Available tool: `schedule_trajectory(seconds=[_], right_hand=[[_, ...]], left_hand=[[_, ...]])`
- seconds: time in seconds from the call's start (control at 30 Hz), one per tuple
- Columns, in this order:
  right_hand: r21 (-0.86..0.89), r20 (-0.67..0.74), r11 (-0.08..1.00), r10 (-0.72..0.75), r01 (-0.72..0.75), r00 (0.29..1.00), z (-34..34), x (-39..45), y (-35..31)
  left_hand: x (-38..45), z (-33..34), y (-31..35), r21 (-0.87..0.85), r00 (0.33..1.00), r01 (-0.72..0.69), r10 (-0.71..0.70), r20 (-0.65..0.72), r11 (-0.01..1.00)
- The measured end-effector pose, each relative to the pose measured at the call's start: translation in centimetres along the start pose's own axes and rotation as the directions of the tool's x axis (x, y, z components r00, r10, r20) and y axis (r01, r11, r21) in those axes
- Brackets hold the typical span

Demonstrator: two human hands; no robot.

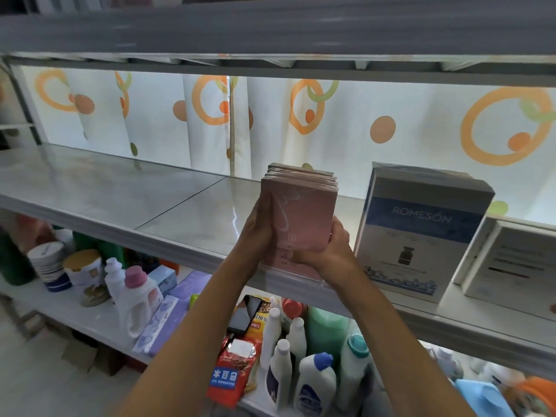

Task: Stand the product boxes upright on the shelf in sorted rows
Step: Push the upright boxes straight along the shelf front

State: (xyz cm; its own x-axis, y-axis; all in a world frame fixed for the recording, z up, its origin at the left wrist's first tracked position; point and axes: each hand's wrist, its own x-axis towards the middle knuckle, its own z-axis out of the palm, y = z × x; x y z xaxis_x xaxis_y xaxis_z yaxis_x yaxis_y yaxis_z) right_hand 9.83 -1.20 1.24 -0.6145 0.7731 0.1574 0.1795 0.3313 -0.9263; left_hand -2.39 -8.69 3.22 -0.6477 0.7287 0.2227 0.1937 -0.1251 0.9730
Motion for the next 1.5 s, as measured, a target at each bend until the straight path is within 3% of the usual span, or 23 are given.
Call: schedule_trajectory(seconds=[0.37, 0.63, 0.77, 1.03, 1.27, 1.5], right_hand=[[0.134, -0.009, 0.99, -0.039, 0.04, 0.999, 0.2, 0.7, 0.5], [0.08, -0.012, 0.994, -0.069, 0.069, 0.998, 0.2, 0.7, 1.0], [0.057, 0.067, 0.997, -0.056, 0.052, 0.996, -0.2, 0.8, 0.5], [0.122, 0.065, 0.989, -0.091, 0.083, 0.994, -0.3, 0.3, 0.7], [0.1, 0.042, 0.989, -0.11, 0.105, 0.993, -0.2, -0.3, 0.4], [0.057, 0.014, 0.994, -0.091, 0.09, 0.996, -0.4, -0.8, 0.0]], left_hand=[[-0.4, 0.0, 0.3, -0.021, 1.0, 0.024, -0.024, 0.004, 0.999], [-0.1, 0.3, -0.4, -0.009, 0.996, -0.032, 0.031, -0.089, 0.999], [-0.3, 0.3, -0.1, -0.001, 0.998, -0.033, 0.033, -0.06, 0.999], [-0.1, 0.0, -0.2, 0.058, 0.998, -0.051, 0.053, -0.032, 0.997], [-0.2, -1.1, 0.3, 0.095, 0.978, -0.177, 0.186, -0.097, 0.98], [-1.3, -0.9, 1.2, 0.064, 0.97, -0.23, 0.234, -0.066, 0.971]])
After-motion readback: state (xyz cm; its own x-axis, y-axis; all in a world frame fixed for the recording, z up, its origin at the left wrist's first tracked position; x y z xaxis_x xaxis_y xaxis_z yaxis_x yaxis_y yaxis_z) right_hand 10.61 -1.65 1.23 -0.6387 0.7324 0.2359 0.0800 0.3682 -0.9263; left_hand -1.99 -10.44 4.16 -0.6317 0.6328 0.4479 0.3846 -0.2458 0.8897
